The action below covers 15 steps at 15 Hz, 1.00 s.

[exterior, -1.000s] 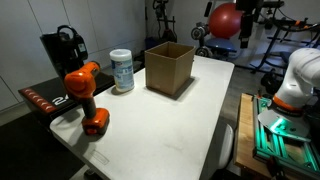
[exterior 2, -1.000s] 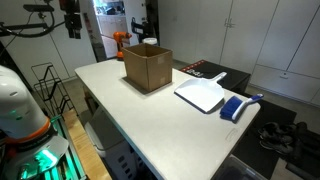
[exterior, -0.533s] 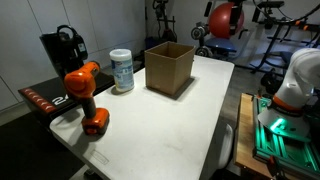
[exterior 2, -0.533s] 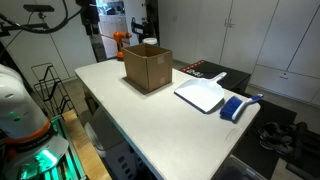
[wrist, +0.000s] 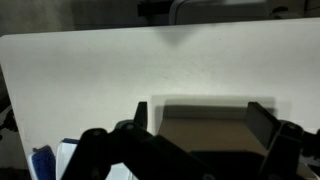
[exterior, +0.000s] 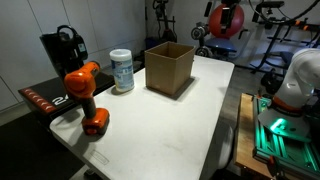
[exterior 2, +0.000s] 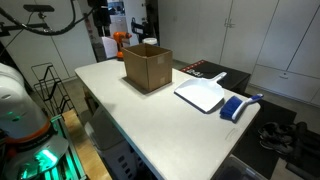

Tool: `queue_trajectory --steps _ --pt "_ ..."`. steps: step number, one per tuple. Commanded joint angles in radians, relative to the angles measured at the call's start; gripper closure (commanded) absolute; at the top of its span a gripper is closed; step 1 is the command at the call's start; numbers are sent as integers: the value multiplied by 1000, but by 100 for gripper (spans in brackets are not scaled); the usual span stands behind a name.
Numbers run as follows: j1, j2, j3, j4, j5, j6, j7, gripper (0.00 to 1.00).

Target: Pour the contents in the brown box onto the table.

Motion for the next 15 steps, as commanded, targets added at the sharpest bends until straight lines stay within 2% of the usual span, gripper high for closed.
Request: queue_trajectory --steps 1,5,7,15 --pt "-26 56 -19 18 -19 51 34 0" --pt "-73 157 -80 18 45 304 106 0" --pt "-79 216 -101 27 71 415 98 0" --pt "-83 411 -123 84 115 596 79 0"
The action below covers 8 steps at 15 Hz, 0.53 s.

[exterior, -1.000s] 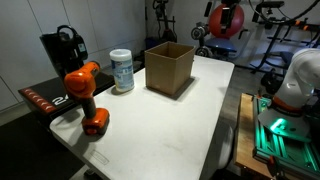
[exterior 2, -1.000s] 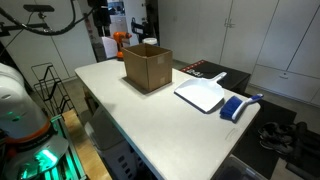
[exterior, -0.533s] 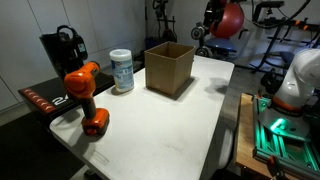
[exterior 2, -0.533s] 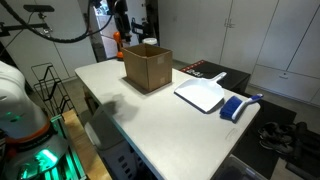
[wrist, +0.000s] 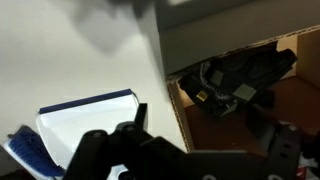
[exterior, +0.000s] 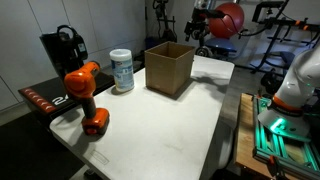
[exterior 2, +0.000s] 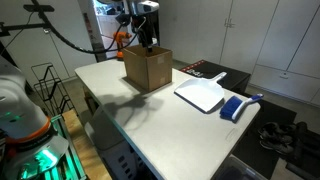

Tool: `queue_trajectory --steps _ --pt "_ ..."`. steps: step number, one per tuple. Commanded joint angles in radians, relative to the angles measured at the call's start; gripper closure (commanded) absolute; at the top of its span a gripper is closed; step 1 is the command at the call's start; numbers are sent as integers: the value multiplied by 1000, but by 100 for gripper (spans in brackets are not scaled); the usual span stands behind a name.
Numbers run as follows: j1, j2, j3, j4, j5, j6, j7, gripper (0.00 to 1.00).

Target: Pour the contents in the brown box onto the table.

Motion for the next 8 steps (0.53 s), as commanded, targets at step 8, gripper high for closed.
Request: queue_trajectory --steps 8 --pt "-4 181 -37 63 35 88 -52 0"
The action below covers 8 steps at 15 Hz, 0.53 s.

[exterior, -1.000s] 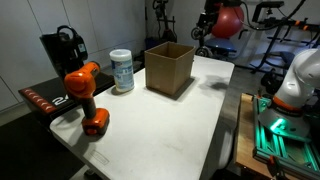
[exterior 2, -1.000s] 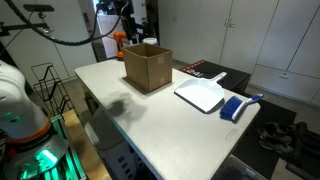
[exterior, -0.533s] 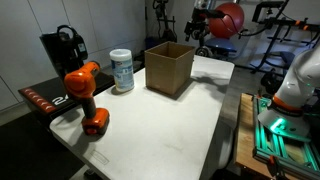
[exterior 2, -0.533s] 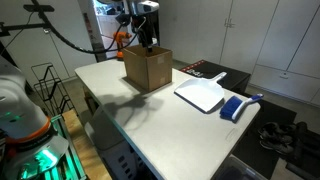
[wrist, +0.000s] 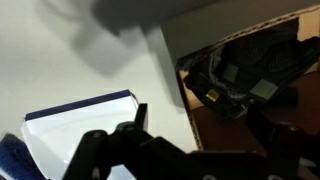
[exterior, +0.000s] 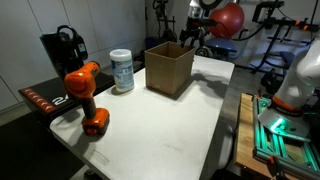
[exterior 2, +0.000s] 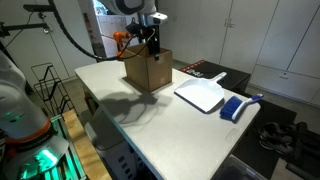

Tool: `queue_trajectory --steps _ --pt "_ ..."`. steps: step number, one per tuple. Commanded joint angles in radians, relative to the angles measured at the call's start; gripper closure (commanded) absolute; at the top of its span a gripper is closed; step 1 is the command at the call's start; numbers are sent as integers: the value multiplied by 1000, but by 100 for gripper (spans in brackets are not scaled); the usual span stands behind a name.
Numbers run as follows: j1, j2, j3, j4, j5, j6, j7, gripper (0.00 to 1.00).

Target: Pour the contents in the brown box onto the table.

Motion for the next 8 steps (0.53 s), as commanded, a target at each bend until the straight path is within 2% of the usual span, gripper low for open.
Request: queue_trajectory --steps 1,3,4,8 --pt "-3 57 -15 24 14 21 -33 4" --pt "-3 77 -20 34 19 8 -37 28" --pt "-3 83 -21 36 17 7 -38 30" --pt "-1 101 -22 48 20 0 -46 63"
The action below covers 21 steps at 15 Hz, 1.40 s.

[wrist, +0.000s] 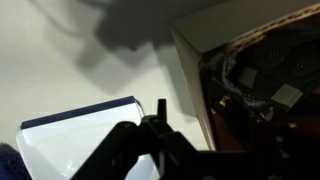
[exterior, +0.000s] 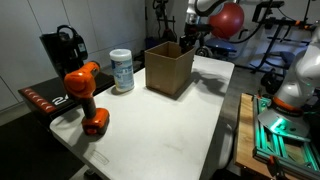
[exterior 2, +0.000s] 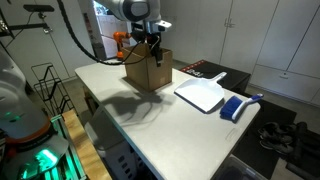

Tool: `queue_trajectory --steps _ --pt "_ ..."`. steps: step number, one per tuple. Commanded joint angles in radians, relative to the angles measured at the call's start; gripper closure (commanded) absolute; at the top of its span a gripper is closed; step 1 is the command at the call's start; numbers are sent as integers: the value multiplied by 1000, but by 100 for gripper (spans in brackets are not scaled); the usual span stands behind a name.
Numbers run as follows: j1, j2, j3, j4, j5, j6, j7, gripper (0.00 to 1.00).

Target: Pour the contents in the brown box onto the table.

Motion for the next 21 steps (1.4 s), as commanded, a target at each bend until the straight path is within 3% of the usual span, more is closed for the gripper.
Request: queue_trajectory --steps 1,5,6,10,14,17,19,20,21 --pt "1 26 -5 26 20 -12 -32 69" --pt "3 19 -3 28 18 -31 -34 98" --pt "5 13 -2 31 16 -45 -37 100" --pt "15 -27 2 80 -43 -177 47 100" --pt "27 -78 20 143 -83 -322 7 99" --pt "46 -120 51 204 -236 -443 35 99" --pt "57 -150 74 220 -321 -445 28 99" --pt "44 -116 56 206 -254 -424 13 95" --pt "49 -130 65 215 -282 -430 13 95"
